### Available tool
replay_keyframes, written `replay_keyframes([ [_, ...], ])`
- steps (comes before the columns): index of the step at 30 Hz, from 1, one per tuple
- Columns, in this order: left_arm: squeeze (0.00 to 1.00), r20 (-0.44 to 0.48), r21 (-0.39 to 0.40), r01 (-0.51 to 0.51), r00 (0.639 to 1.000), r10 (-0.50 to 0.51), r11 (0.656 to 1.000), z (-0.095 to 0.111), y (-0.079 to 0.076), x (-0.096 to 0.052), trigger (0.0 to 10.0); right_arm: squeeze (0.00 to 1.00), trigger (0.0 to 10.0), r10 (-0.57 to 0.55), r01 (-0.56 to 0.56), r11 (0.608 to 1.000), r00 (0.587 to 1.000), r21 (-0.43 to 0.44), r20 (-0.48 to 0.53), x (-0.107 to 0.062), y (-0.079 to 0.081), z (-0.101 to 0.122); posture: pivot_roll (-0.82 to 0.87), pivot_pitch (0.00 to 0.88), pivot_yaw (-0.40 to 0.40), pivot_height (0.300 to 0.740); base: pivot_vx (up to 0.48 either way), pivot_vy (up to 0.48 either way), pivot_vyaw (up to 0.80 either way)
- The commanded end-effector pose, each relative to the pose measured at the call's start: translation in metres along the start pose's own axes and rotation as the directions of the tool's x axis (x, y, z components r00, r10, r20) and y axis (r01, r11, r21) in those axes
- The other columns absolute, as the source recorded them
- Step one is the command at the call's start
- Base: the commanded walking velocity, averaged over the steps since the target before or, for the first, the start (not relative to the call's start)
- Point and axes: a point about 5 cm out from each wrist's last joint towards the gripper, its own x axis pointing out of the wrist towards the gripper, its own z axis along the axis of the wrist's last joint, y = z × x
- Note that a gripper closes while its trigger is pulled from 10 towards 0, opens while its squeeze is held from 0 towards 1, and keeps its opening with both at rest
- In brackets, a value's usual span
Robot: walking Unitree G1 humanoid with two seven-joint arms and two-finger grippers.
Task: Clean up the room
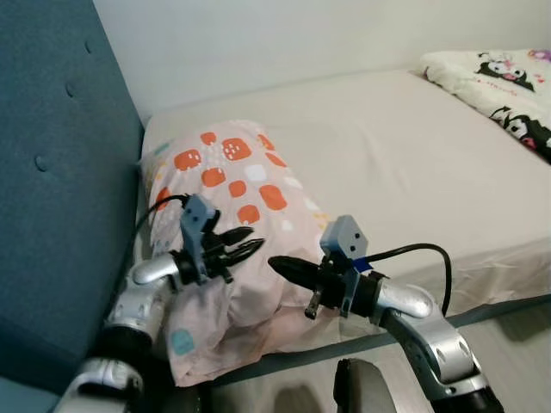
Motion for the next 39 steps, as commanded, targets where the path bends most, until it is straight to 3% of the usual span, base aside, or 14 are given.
replay_keyframes([
  [1, 0.0, -0.071, 0.035, -0.035, 0.997, 0.038, 0.999, -0.013, -0.004, 0.001, 10.0, 0.0, 10.0, -0.056, 0.055, 0.998, 0.998, -0.009, -0.019, -0.001, -0.003, -0.003, -0.05, 0.247, 0.044, 0.58, 0.0, 0.0, 0.0],
  [6, 0.0, -0.087, 0.188, -0.332, 0.932, 0.353, 0.924, -0.02, 0.018, -0.001, 10.0, 0.0, 10.0, -0.493, 0.492, 0.87, 0.869, -0.027, -0.034, -0.018, -0.048, -0.02, -0.05, 0.258, 0.049, 0.58, 0.0, 0.0, 0.0],
  [7, 0.0, -0.035, 0.209, -0.439, 0.89, 0.455, 0.874, -0.011, 0.028, -0.013, 10.0, 0.0, 10.0, -0.641, 0.642, 0.767, 0.767, 0.03, -0.024, -0.032, -0.065, -0.027, -0.05, 0.263, 0.053, 0.58, 0.0, 0.0, 0.0],
  [11, 0.0, 0.014, 0.21, -0.552, 0.827, 0.563, 0.807, 0.0, 0.039, -0.031, 10.0, 0.0, 10.0, -0.726, 0.726, 0.684, 0.687, 0.071, -0.038, -0.043, -0.078, -0.036, -0.04, 0.271, 0.054, 0.58, 0.0, 0.0, 0.0],
  [12, 0.0, 0.048, 0.219, -0.628, 0.771, 0.635, 0.747, 0.008, 0.049, -0.046, 10.0, 0.0, 8.7, -0.762, 0.764, 0.638, 0.645, 0.095, -0.062, -0.047, -0.085, -0.044, -0.03, 0.281, 0.052, 0.58, 0.0, 0.0, 0.0],
  [13, 0.0, 0.075, 0.223, -0.694, 0.713, 0.697, 0.685, 0.015, 0.058, -0.062, 10.0, 0.0, 0.0, -0.791, 0.794, 0.596, 0.606, 0.116, -0.083, -0.051, -0.091, -0.051, -0.02, 0.285, 0.048, 0.58, 0.0, 0.0, 0.0],
  [17, 0.0, 0.138, 0.247, -0.813, 0.569, 0.811, 0.528, 0.029, 0.076, -0.105, 10.0, 0.0, 0.0, -0.811, 0.82, 0.547, 0.569, 0.169, -0.136, -0.05, -0.101, -0.066, 0.01, 0.295, 0.028, 0.58, 0.0, 0.0, 0.0],
  [20, 0.0, 0.14, 0.244, -0.827, 0.547, 0.825, 0.506, 0.031, 0.078, -0.113, 10.0, 0.0, 0.2, -0.811, 0.823, 0.544, 0.566, 0.165, -0.15, -0.049, -0.102, -0.068, 0.02, 0.303, 0.016, 0.58, 0.0, 0.0, 0.0],
  [21, 0.0, 0.135, 0.243, -0.843, 0.519, 0.844, 0.48, 0.03, 0.08, -0.121, 10.0, 0.0, 4.1, -0.811, 0.827, 0.542, 0.561, 0.149, -0.168, -0.047, -0.103, -0.07, 0.03, 0.305, 0.014, 0.58, 0.0, 0.0, 0.0],
  [22, 0.0, 0.138, 0.238, -0.856, 0.498, 0.856, 0.459, 0.03, 0.078, -0.129, 10.0, 0.0, 10.0, -0.811, 0.831, 0.541, 0.557, 0.131, -0.181, -0.045, -0.105, -0.073, 0.05, 0.319, 0.0, 0.58, 0.0, 0.0, 0.0],
  [27, 0.0, 0.14, 0.222, -0.854, 0.507, 0.851, 0.472, 0.026, 0.059, -0.141, 10.0, 0.0, 10.0, -0.814, 0.842, 0.533, 0.537, 0.084, -0.219, -0.041, -0.108, -0.076, 0.08, 0.334, -0.017, 0.58, 0.0, 0.0, 0.0],
  [30, 0.0, 0.125, 0.192, -0.765, 0.64, 0.758, 0.615, 0.026, 0.024, -0.131, 10.0, 0.0, 10.0, -0.741, 0.784, 0.602, 0.619, 0.154, -0.261, -0.027, -0.105, -0.079, 0.13, 0.364, -0.038, 0.58, 0.0, 0.0, 0.0],
  [33, 0.0, 0.111, 0.191, -0.725, 0.686, 0.719, 0.662, 0.027, 0.01, -0.125, 10.0, 0.0, 10.0, -0.711, 0.762, 0.623, 0.646, 0.177, -0.276, -0.02, -0.103, -0.08, 0.15, 0.371, -0.041, 0.58, 0.0, 0.0, 0.0],
  [39, 0.0, 0.11, 0.188, -0.716, 0.696, 0.71, 0.672, 0.033, -0.005, -0.124, 10.0, 0.0, 10.0, -0.67, 0.728, 0.659, 0.682, 0.188, -0.292, -0.011, -0.099, -0.081, 0.18, 0.385, -0.04, 0.58, 0.0, 0.0, 0.0],
])
